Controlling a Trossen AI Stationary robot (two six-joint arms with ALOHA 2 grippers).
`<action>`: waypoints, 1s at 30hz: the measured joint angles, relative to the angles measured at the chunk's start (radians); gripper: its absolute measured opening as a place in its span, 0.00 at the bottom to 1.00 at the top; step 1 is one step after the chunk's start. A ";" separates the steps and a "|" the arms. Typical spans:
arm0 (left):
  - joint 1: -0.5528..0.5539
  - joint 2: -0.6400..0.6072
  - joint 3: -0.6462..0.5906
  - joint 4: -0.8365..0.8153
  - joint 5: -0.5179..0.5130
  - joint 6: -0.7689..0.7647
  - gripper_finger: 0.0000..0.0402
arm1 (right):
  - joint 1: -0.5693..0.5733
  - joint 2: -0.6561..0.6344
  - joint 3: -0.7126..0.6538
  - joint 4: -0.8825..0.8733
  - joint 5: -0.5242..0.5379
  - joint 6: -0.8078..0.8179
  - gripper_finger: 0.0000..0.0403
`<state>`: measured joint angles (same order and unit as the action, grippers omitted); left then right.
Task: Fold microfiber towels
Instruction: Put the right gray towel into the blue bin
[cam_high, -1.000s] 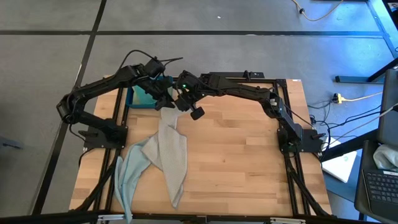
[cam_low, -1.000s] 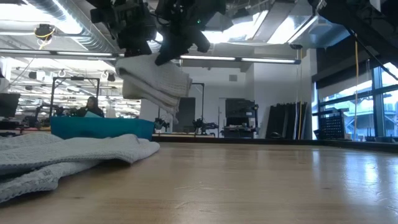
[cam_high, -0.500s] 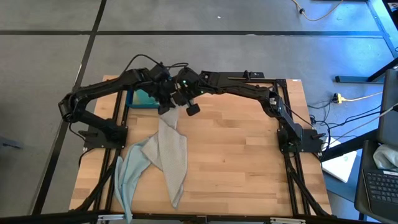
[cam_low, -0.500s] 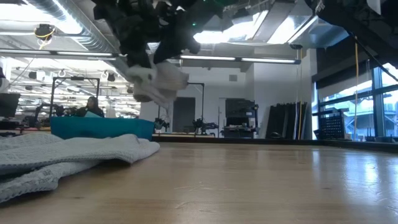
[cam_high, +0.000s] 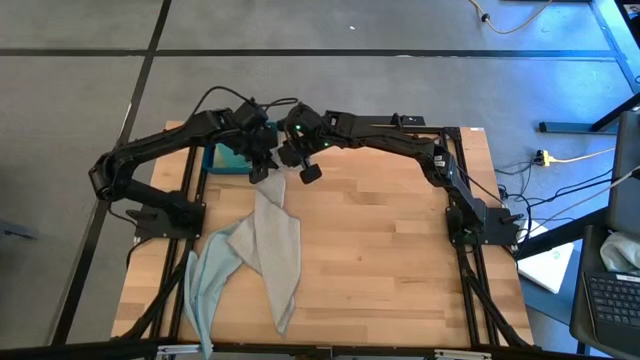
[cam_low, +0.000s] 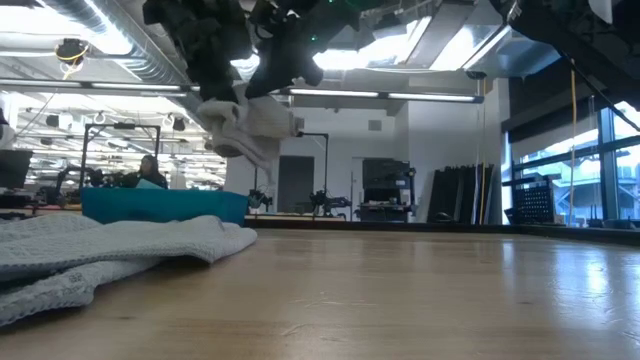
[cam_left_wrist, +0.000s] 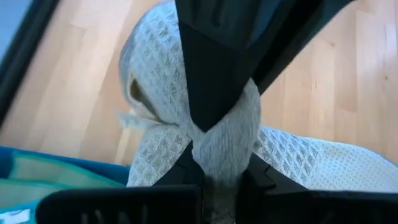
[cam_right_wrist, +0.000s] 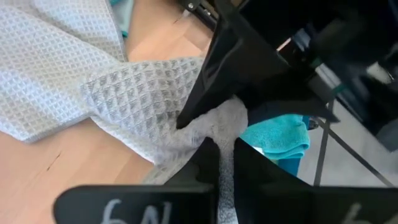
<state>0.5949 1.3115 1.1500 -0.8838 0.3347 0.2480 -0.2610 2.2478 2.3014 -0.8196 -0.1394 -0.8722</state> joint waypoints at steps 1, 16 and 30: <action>0.005 -0.007 0.000 -0.003 -0.001 0.001 0.07 | -0.002 0.000 0.001 -0.001 -0.003 0.000 0.05; 0.028 -0.032 -0.003 -0.142 -0.272 0.097 0.06 | -0.023 0.069 0.001 0.068 -0.019 0.004 0.14; 0.091 -0.102 0.005 -0.206 -0.247 0.074 0.06 | -0.086 0.115 -0.004 0.239 -0.251 0.310 0.66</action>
<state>0.6859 1.2097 1.1547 -1.0899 0.0881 0.3218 -0.3467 2.3633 2.2978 -0.5802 -0.3907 -0.5622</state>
